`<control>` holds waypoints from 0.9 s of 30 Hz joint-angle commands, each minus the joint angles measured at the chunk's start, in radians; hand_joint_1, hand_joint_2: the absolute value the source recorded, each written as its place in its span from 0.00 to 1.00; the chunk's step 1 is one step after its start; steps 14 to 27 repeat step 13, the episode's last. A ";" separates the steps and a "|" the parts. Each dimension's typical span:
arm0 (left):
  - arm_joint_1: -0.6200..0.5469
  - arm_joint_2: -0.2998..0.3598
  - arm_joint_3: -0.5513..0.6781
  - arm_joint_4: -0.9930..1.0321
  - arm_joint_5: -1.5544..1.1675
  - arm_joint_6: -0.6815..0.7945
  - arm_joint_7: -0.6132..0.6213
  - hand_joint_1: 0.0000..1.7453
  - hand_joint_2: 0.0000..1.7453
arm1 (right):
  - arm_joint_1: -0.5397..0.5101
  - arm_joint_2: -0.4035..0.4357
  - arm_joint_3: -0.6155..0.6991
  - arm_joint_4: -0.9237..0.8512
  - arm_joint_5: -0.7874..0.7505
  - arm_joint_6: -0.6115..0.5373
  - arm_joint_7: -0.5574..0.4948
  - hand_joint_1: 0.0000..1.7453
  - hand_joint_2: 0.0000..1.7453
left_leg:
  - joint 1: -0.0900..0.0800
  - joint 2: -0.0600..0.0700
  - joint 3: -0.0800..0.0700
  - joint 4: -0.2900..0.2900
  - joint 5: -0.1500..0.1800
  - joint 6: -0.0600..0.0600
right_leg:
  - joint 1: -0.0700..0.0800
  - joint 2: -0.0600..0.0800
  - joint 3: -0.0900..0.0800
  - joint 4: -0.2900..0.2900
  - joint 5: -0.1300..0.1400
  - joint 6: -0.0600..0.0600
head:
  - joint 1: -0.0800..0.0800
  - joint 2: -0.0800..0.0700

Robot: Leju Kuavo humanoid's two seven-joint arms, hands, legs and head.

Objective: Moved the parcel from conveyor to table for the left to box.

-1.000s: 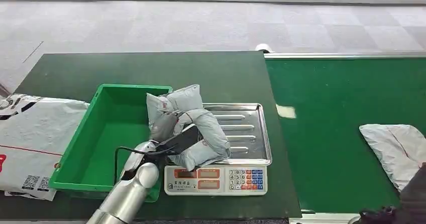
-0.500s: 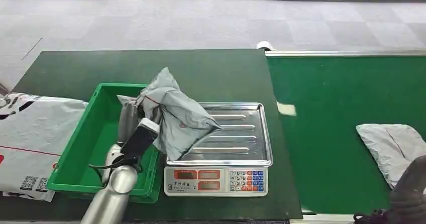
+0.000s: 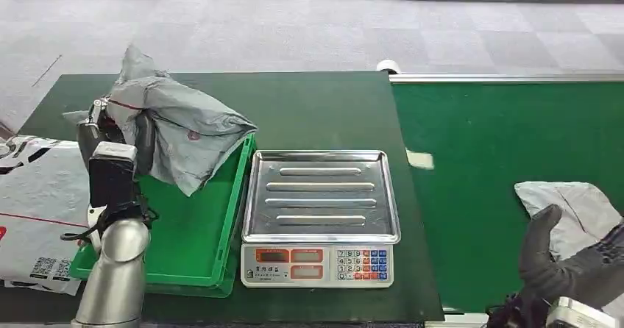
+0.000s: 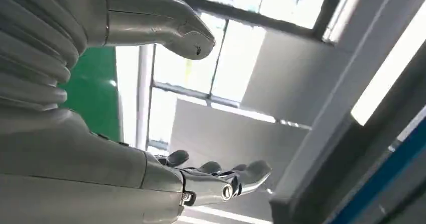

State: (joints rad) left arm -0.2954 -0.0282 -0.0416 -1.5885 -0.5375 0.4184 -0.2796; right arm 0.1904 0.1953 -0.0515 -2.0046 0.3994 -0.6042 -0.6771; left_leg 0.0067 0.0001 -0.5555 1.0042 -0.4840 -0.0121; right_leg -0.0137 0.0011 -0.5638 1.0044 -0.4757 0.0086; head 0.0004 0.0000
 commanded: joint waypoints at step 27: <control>-0.076 0.000 -0.013 0.125 -0.082 -0.156 0.072 0.00 1.00 | -0.035 0.008 -0.077 0.140 0.004 0.174 0.051 0.00 1.00 | 0.001 -0.001 -0.001 -0.001 0.001 0.000 | 0.001 -0.001 -0.001 -0.002 0.002 0.000 | 0.000 0.000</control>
